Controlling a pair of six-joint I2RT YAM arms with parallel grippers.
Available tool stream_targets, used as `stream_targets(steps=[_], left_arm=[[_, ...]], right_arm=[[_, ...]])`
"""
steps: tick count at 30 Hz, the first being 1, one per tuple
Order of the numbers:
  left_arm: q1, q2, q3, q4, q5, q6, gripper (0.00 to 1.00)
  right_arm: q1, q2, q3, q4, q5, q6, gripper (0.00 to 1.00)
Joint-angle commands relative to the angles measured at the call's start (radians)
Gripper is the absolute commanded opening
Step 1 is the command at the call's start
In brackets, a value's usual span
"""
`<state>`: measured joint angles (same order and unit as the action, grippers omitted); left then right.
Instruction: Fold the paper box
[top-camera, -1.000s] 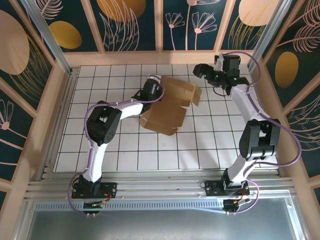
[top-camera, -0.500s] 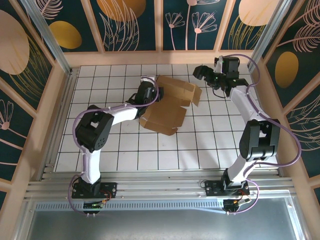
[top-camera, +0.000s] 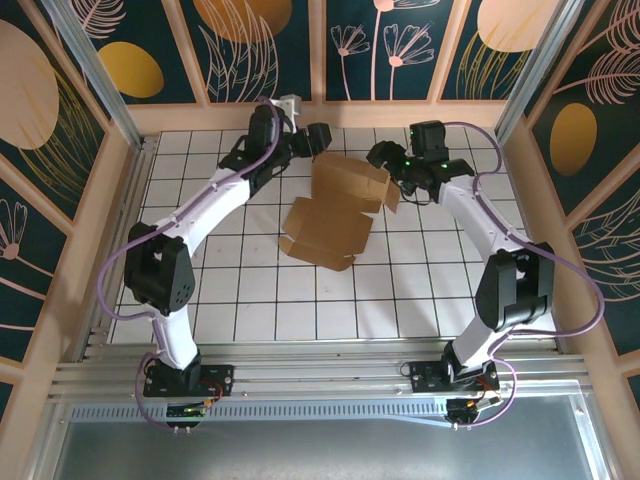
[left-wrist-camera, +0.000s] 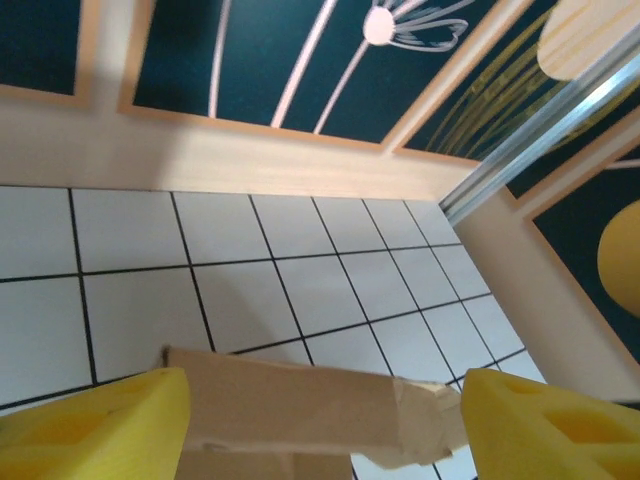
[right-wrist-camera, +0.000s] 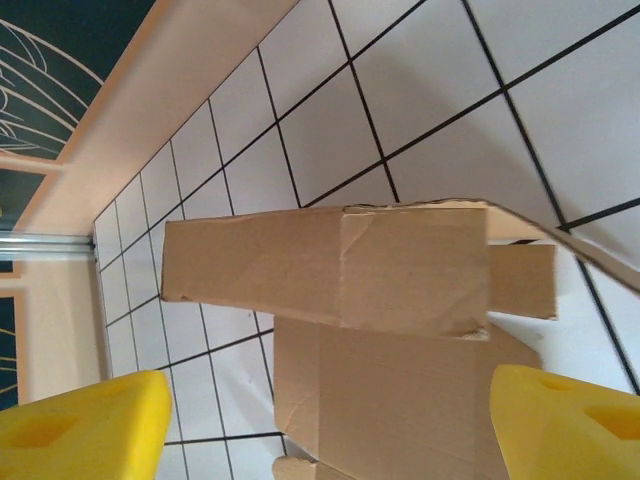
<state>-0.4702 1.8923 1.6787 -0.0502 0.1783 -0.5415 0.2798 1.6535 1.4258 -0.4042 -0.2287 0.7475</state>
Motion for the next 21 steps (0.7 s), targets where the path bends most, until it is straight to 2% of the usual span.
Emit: stream_targets(steps=[1, 5, 9, 14, 16, 21], left_arm=[[0.044, 0.125, 0.102, -0.186, 0.052, -0.005, 0.73], [0.059, 0.247, 0.245, -0.274, 0.078, 0.053, 0.73], [0.059, 0.338, 0.345, -0.328, 0.171, 0.072, 0.74], [0.059, 0.369, 0.339, -0.307, 0.190, 0.066, 0.74], [0.059, 0.380, 0.339, -0.292, 0.232, 0.043, 0.73], [0.059, 0.356, 0.252, -0.183, 0.323, -0.022, 0.62]], right_arm=[[-0.003, 0.068, 0.058, 0.041, 0.023, 0.053, 0.84], [-0.004, 0.127, 0.089, 0.056, -0.033, 0.089, 0.83], [-0.004, 0.164, 0.097, 0.086, -0.072, 0.101, 0.82], [-0.005, 0.195, 0.106, 0.099, -0.079, 0.100, 0.81], [-0.005, 0.201, 0.102, 0.110, -0.090, 0.106, 0.80], [-0.006, 0.207, 0.064, 0.188, -0.119, 0.117, 0.69]])
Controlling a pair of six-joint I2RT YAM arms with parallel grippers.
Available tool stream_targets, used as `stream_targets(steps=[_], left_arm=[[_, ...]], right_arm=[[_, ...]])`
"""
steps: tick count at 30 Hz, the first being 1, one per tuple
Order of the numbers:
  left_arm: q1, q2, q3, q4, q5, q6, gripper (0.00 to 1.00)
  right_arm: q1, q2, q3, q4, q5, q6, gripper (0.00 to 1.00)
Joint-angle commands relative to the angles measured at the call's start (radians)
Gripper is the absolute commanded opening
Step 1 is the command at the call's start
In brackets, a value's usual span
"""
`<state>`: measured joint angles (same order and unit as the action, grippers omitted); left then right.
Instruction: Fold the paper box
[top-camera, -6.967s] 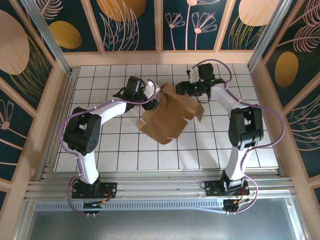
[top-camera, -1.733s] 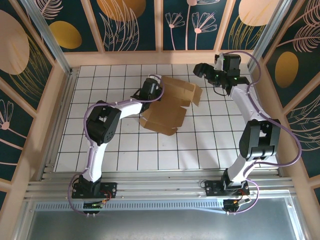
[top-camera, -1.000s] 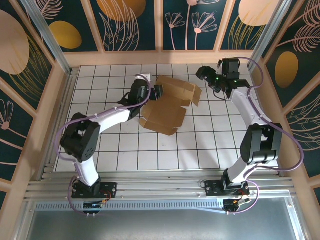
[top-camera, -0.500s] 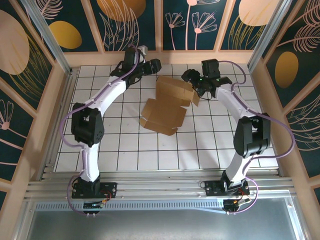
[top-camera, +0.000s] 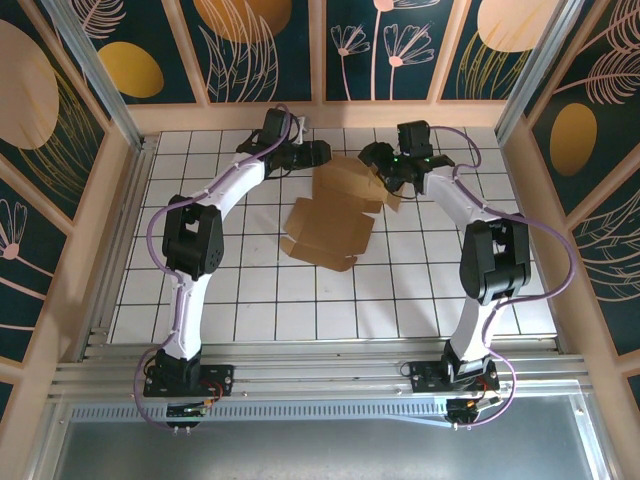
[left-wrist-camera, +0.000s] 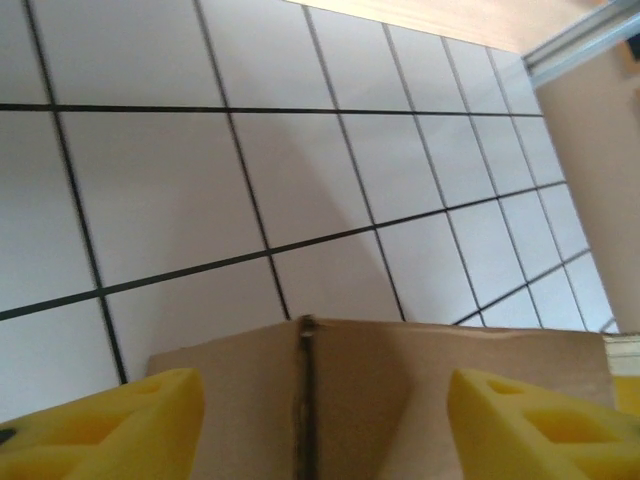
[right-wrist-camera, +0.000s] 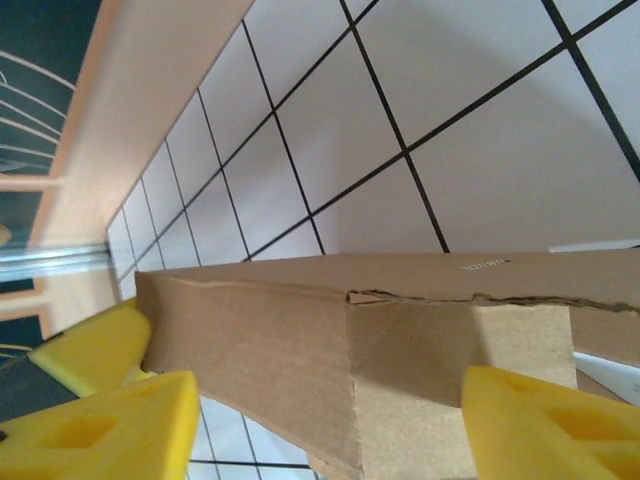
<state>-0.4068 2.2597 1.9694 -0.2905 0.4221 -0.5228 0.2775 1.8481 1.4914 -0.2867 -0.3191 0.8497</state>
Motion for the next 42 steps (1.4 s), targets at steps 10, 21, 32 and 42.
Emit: stream_targets(steps=[10, 21, 32, 42], left_arm=[[-0.004, -0.079, -0.157, 0.157, 0.110, -0.074, 0.58], [-0.005, -0.112, -0.194, 0.191, 0.107, -0.109, 0.58], [-0.006, -0.111, -0.230, 0.201, 0.077, -0.117, 0.59], [-0.006, -0.130, -0.232, 0.168, 0.034, -0.084, 0.60]], right_arm=[[0.002, 0.052, -0.009, 0.107, -0.061, 0.014, 0.54], [-0.007, 0.057, -0.011, 0.106, -0.046, -0.015, 0.41], [-0.017, 0.016, 0.013, 0.027, -0.004, -0.100, 0.60], [-0.070, -0.201, -0.134, 0.008, 0.042, -0.165, 0.63]])
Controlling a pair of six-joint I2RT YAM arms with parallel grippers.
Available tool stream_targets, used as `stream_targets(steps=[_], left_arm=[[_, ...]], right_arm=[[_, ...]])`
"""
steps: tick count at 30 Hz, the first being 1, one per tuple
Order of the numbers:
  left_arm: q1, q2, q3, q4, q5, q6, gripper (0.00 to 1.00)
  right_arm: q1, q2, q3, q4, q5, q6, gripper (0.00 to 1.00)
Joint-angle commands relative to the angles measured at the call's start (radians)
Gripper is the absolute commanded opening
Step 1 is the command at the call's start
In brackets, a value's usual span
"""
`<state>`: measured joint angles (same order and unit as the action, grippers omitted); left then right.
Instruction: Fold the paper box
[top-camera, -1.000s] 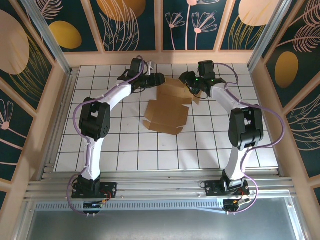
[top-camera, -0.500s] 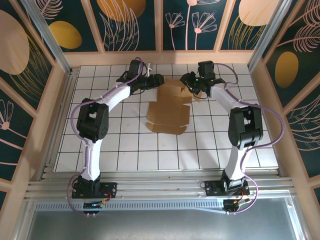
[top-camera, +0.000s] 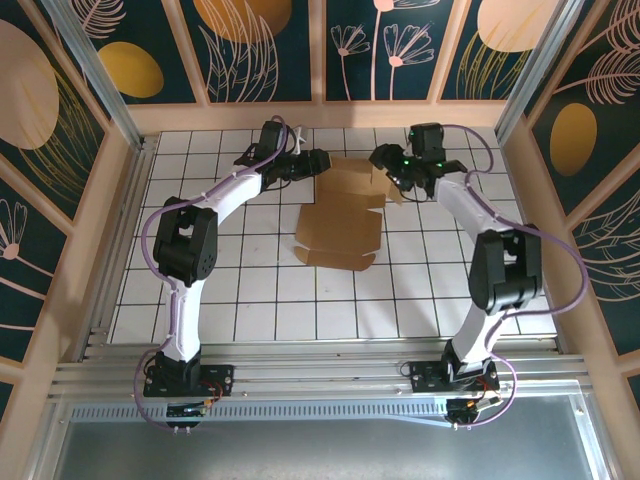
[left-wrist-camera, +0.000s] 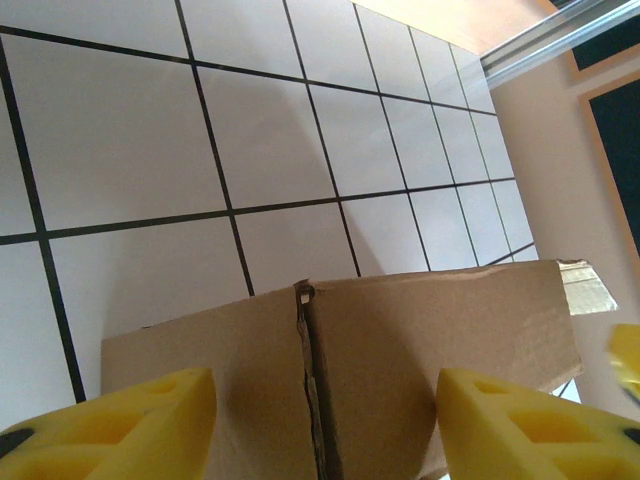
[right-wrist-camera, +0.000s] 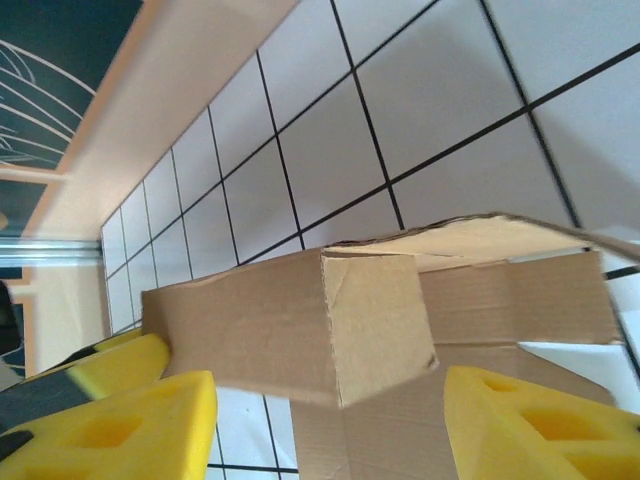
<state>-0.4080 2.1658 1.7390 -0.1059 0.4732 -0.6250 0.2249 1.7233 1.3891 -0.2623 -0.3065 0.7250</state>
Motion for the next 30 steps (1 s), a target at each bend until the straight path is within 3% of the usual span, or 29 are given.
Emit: stream_targets(steps=[1, 5, 11, 21, 30], left_arm=[[-0.005, -0.040, -0.003, -0.015, -0.018, 0.018, 0.60], [-0.006, -0.035, 0.001, -0.014, -0.015, 0.015, 0.60], [-0.011, -0.029, 0.002, -0.017, -0.015, 0.019, 0.60], [-0.011, -0.023, 0.017, -0.046, -0.018, 0.031, 0.60], [-0.011, -0.031, 0.011, -0.054, -0.019, 0.036, 0.60]], right_arm=[[-0.019, -0.095, -0.050, -0.018, 0.040, -0.047, 0.63], [-0.017, -0.147, -0.193, 0.029, 0.093, -0.049, 0.62], [0.011, -0.070, -0.304, 0.121, 0.081, -0.015, 0.61], [0.005, 0.099, -0.365, 0.424, 0.168, -0.058, 0.59], [-0.018, 0.217, -0.344, 0.563, 0.072, -0.073, 0.58]])
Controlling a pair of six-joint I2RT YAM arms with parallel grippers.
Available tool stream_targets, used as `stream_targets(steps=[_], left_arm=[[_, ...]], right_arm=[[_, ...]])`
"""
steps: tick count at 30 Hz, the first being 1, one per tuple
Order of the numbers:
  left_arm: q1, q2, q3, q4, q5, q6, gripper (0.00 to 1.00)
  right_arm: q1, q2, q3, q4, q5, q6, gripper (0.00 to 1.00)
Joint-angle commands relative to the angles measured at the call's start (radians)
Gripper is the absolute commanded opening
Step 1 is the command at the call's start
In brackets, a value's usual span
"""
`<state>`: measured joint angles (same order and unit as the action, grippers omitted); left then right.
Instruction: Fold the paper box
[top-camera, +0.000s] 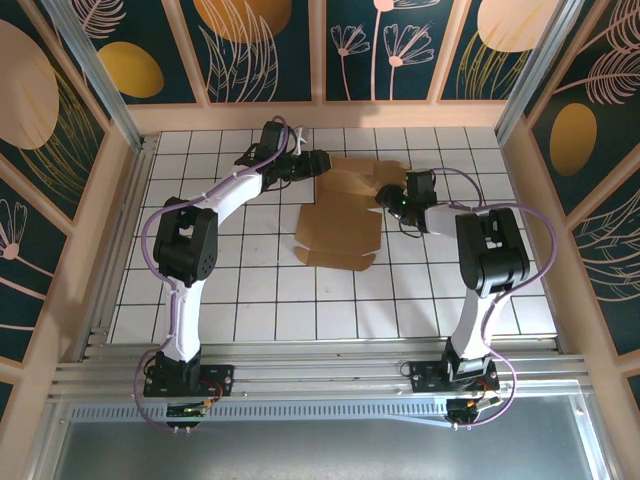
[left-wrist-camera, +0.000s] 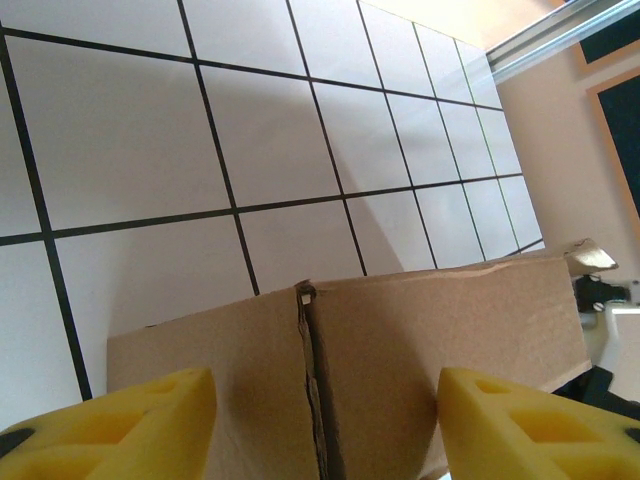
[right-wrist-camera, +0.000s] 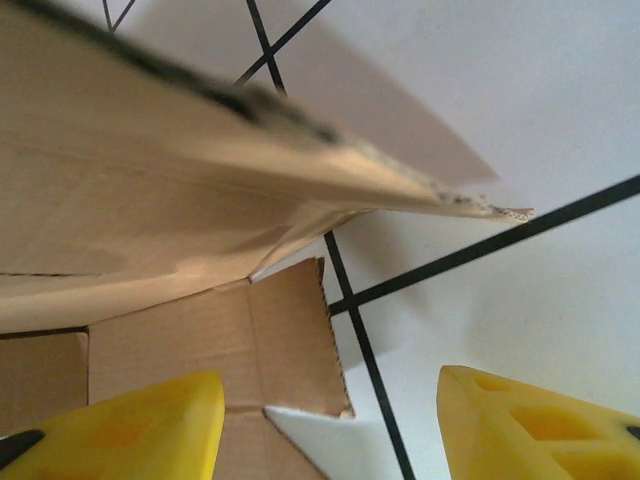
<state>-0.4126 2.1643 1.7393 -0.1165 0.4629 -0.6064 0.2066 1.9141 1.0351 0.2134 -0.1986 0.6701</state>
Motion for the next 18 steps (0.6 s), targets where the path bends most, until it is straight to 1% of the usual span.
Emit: stream_targets(steps=[1, 4, 7, 9, 11, 15, 18], left_arm=[[-0.006, -0.030, 0.011, -0.041, -0.009, 0.016, 0.60], [-0.006, -0.026, 0.012, -0.040, -0.004, 0.014, 0.60], [-0.005, -0.023, 0.014, -0.038, -0.003, 0.012, 0.60], [-0.006, -0.023, 0.017, -0.038, -0.004, 0.013, 0.60], [-0.006, -0.022, 0.018, -0.038, -0.003, 0.012, 0.60], [-0.008, -0.019, 0.019, -0.038, 0.001, 0.010, 0.60], [-0.008, -0.017, 0.020, -0.040, 0.004, 0.010, 0.59]], right_arm=[[0.001, 0.040, 0.014, 0.096, -0.051, -0.015, 0.58], [0.002, 0.062, 0.014, 0.127, -0.080, -0.007, 0.55], [0.006, 0.077, 0.014, 0.153, -0.095, -0.001, 0.50], [0.007, 0.078, 0.014, 0.166, -0.106, 0.000, 0.44], [0.010, 0.076, 0.012, 0.184, -0.118, -0.002, 0.42], [0.022, 0.071, 0.015, 0.211, -0.108, -0.032, 0.41], [0.032, 0.064, 0.011, 0.238, -0.055, -0.083, 0.46]])
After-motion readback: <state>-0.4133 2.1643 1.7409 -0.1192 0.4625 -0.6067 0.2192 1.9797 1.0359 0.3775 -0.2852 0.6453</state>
